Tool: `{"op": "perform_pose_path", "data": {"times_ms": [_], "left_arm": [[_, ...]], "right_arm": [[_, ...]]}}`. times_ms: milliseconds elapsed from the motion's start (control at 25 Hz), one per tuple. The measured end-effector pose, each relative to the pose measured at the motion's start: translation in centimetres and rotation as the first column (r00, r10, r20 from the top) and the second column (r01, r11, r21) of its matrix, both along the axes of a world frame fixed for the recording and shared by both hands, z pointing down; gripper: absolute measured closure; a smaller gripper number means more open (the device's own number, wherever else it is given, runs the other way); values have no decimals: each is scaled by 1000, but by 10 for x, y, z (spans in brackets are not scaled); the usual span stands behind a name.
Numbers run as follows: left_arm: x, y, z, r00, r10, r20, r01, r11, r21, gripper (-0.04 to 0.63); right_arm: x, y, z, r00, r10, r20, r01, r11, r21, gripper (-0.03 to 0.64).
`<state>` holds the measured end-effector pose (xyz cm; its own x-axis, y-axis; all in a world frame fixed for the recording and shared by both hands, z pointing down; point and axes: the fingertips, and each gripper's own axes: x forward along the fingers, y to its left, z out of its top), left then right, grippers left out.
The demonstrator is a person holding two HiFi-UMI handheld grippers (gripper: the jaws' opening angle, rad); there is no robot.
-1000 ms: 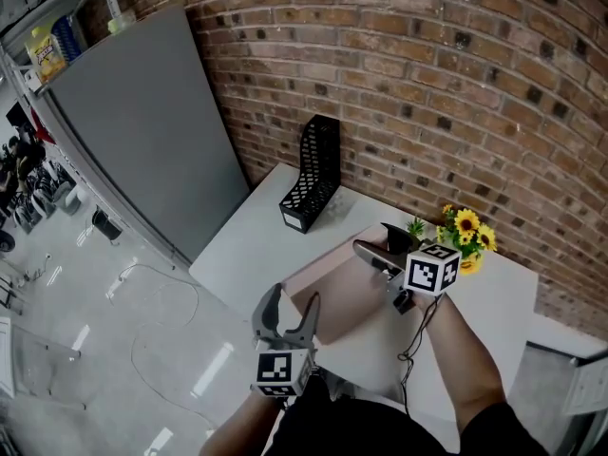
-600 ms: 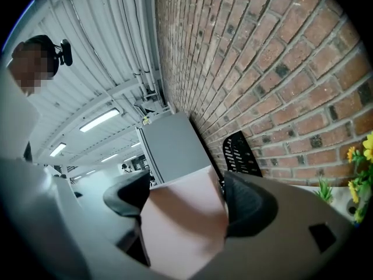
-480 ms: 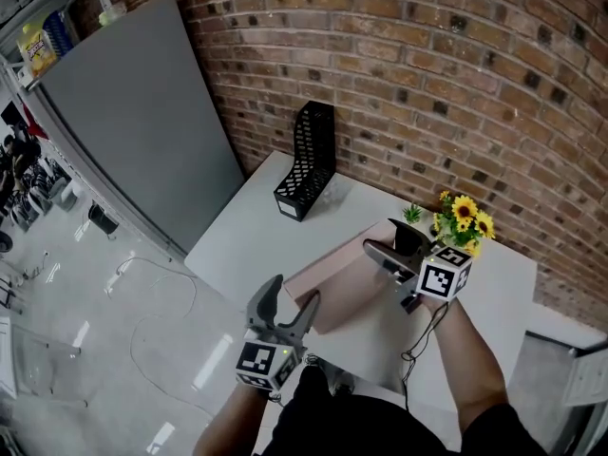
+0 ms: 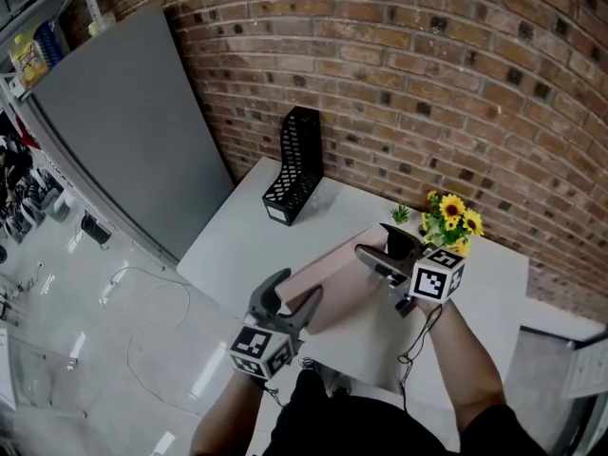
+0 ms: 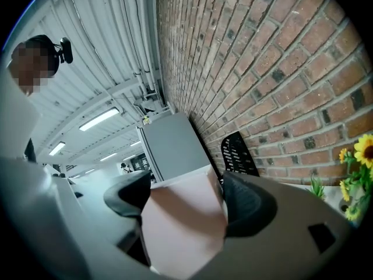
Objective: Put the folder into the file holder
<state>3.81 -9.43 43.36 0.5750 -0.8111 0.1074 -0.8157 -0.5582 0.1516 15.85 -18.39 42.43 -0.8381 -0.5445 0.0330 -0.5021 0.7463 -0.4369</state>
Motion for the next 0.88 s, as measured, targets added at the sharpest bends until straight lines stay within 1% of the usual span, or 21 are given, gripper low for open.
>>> {"op": "perform_pose_path", "data": {"times_ms": [200,320,400,560,680,720,800,880], "left_arm": [[7,-3,1,999,18,29,-18,1000,-2,302],[11,-3,1,998,29,64,-30,999,22,315],[14,-1,0,996,38,85,-42,998,40,339],[24,9,-3,995,56,81,-61,997,50,388],[25,10,-12,998,20,67,-25,997,70,411],[22,8,-16,998,3,66,-8,997,77,413],[18,5,-22,997,-23,76,17,997,80,417],[14,2,-28,995,-46,90,38,996,84,420]], "right_arm": [[2,2,0,1000,6,-7,-6,1000,-1,221],[3,2,0,1000,7,-9,-7,1000,-1,221],[4,2,0,1000,8,-9,-8,1000,-3,221],[7,1,-2,999,29,-20,-29,1000,6,219],[12,0,-10,997,71,-41,-68,996,57,230],[14,-1,-14,995,90,-52,-85,993,80,237],[17,-3,-22,987,132,-88,-120,984,131,286],[20,-5,-29,977,174,-126,-150,972,179,363]]}}
